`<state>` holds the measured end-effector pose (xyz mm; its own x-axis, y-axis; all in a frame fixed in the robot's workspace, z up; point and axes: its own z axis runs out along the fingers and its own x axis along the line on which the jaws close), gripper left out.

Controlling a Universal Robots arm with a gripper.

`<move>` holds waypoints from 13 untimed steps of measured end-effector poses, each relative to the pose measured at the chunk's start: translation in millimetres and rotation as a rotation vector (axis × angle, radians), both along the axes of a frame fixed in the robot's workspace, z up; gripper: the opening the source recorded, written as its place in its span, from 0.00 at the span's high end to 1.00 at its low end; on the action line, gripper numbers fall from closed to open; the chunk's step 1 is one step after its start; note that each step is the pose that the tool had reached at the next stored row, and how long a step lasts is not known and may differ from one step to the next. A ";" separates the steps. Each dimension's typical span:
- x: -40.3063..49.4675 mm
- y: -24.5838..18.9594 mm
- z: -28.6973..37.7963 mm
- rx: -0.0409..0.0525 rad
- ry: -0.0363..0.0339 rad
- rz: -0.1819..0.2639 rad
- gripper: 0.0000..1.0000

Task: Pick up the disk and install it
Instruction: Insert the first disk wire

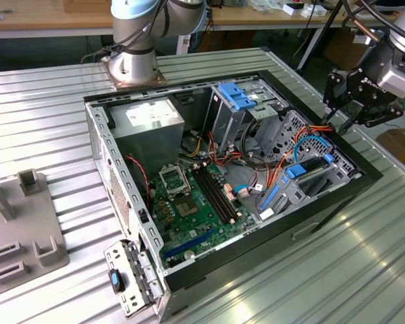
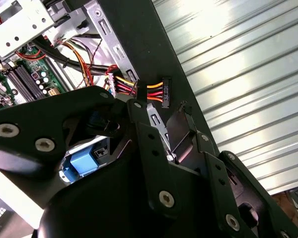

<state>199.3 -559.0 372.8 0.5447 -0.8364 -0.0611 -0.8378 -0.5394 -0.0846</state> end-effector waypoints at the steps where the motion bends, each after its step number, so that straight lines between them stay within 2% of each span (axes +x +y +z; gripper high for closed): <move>1: 0.0 0.0 0.0 0.0000 0.0000 0.000 0.56; 13: 0.0 -0.6 0.0 0.0003 0.0000 0.000 0.56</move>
